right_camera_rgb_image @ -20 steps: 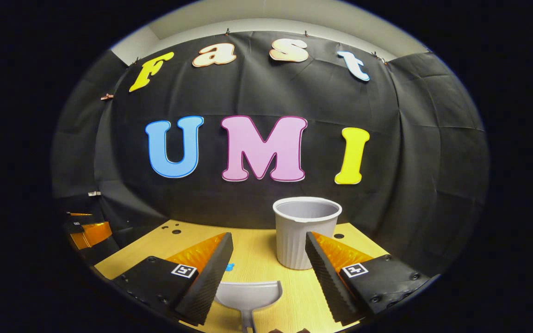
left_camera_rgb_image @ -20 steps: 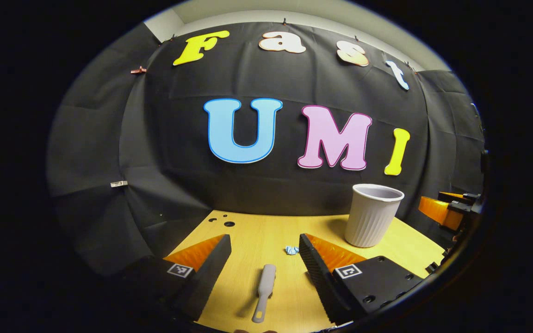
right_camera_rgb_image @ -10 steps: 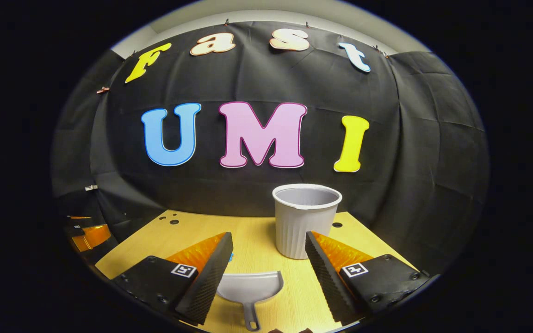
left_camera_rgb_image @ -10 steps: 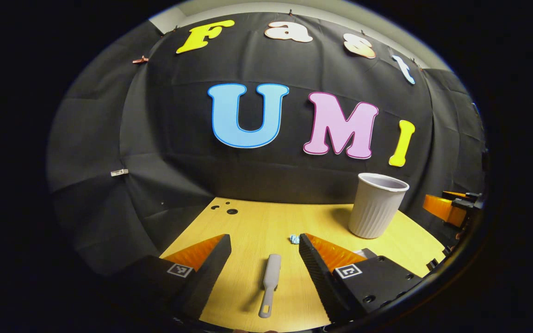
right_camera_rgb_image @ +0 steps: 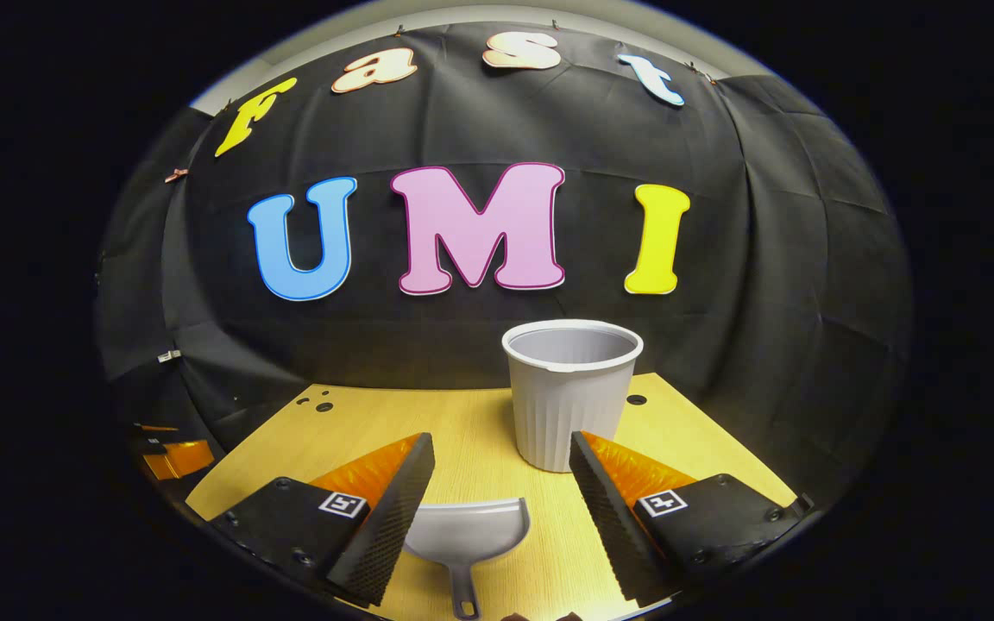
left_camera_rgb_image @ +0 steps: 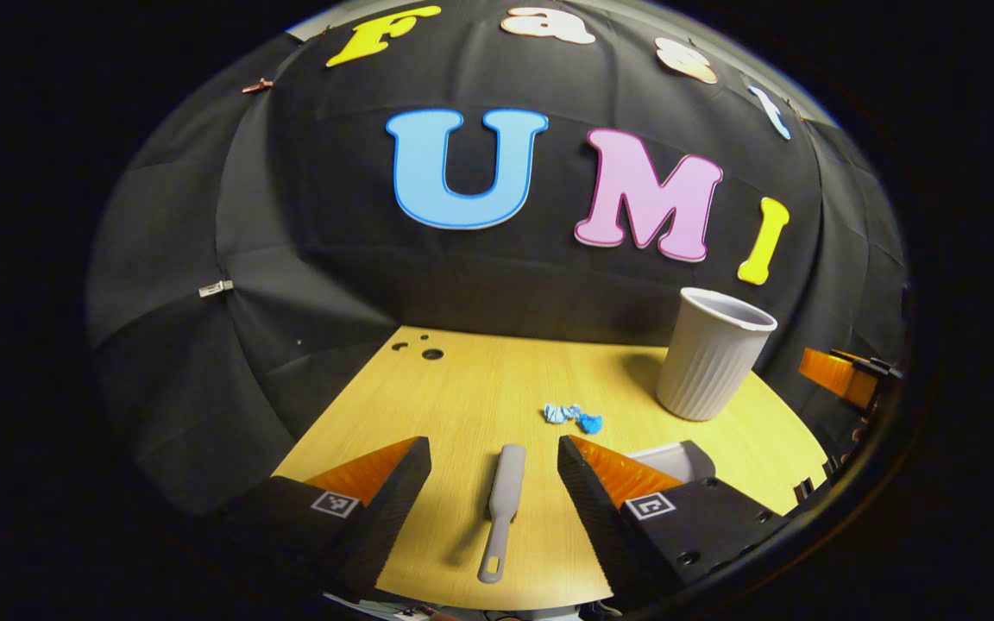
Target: Pick up the small broom and dustpan from the desktop, sweep the trash into the dustpan with the broom, and then empty the trash into the garbage bin.
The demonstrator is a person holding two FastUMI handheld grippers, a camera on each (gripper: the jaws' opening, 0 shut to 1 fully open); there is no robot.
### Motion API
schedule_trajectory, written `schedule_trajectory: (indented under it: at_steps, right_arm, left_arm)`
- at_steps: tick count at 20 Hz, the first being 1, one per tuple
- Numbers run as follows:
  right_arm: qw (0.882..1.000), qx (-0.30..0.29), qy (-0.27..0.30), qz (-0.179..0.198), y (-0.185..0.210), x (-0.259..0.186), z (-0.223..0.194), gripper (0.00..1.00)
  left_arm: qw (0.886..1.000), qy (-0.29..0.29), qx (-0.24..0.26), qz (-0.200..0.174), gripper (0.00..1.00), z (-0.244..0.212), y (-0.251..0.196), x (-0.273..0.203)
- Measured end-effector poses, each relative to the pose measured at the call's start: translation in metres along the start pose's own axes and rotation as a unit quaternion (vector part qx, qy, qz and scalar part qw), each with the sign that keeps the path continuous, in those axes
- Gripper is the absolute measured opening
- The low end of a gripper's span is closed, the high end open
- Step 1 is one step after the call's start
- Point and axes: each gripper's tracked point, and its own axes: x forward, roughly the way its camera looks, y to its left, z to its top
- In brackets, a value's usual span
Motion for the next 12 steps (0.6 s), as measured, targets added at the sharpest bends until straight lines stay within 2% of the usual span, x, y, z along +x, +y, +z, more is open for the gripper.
schedule_trajectory:
  at_steps: [6, 7, 8, 12]
  right_arm:
    - [1.000, -0.001, 0.029, 0.006, -0.015, 0.012, -0.019, 0.98]
    - [0.999, 0.001, 0.033, 0.006, -0.018, 0.013, -0.021, 0.98]
    - [0.999, 0.002, 0.037, 0.006, -0.021, 0.014, -0.024, 0.98]
    - [0.998, 0.009, 0.058, 0.012, -0.029, 0.022, -0.039, 0.98]
  left_arm:
    - [0.993, 0.121, 0.012, -0.002, 0.96, -0.055, -0.001, 0.034]
    - [0.989, 0.146, 0.017, -0.003, 0.92, -0.067, 0.000, 0.039]
    - [0.985, 0.171, 0.021, -0.003, 0.96, -0.080, 0.003, 0.043]
    - [0.968, 0.249, 0.034, -0.016, 0.96, -0.118, 0.007, 0.058]
